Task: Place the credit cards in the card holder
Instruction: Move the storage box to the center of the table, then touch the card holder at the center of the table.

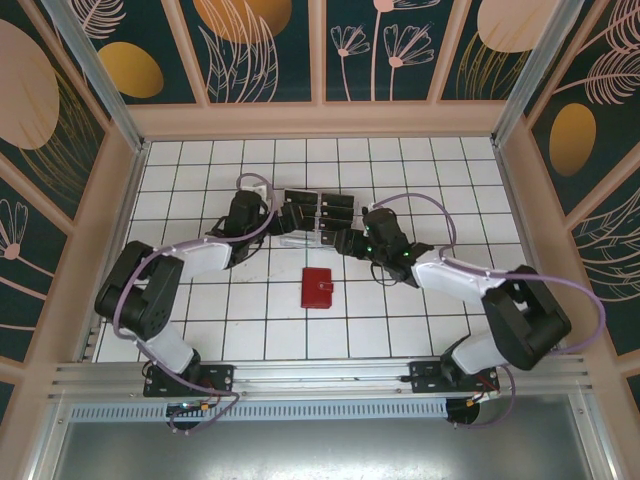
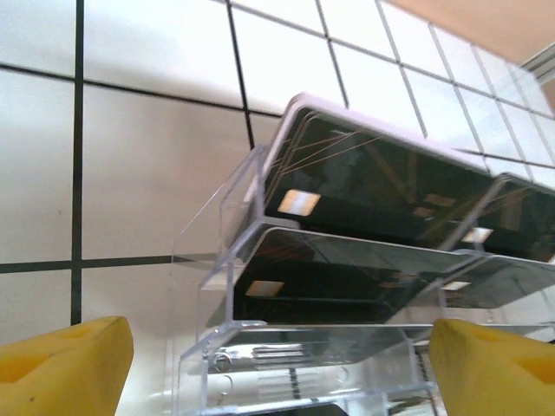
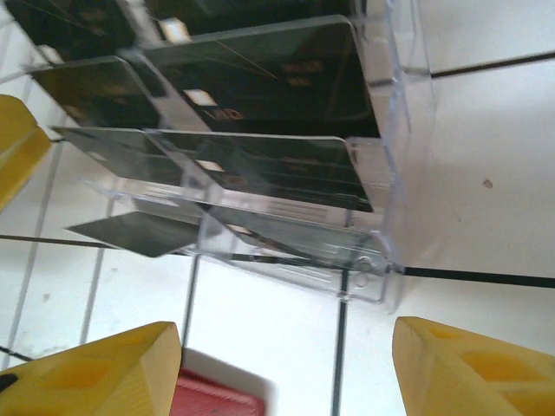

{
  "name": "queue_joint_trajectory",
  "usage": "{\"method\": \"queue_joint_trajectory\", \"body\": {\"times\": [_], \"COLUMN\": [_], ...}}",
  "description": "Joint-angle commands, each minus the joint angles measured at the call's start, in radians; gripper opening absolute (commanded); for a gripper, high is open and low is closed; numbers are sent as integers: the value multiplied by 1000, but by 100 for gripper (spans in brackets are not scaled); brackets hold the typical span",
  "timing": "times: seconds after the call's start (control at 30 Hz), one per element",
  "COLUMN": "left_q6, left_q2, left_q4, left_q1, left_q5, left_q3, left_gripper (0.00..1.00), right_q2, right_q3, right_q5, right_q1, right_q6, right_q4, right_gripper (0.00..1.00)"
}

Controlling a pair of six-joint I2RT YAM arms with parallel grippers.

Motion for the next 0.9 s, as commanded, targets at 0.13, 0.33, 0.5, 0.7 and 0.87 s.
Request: {"method": "queue_joint_trajectory", "body": {"times": [0.13,0.33,0.5,0.7,0.87], "left_q6": [-39,-66,-117,-141,-137], "left_q2": [-209,-383,-514,-583,-563], "left_q4": [1,-192,-267,-265,-248], "left_q1": [-8,-8,-7,-7,-7], "left_q5": [-40,-157,-188,-184,-174], "left_q3": [-102,-173,-272,-349,-355], "left_gripper": [91,93,94,95,95], "right_q2": [-73,30,186,339,386], "right_q3": [21,84,182,321,364], "right_q5": [154,266,325,409,427], "right_q1": [149,299,392,454,462], "right_q6": [85,158,195,210,211], "right_q4": [-205,-295,-351,-476,-510], "right_gripper": [65,59,51,46,45]}}
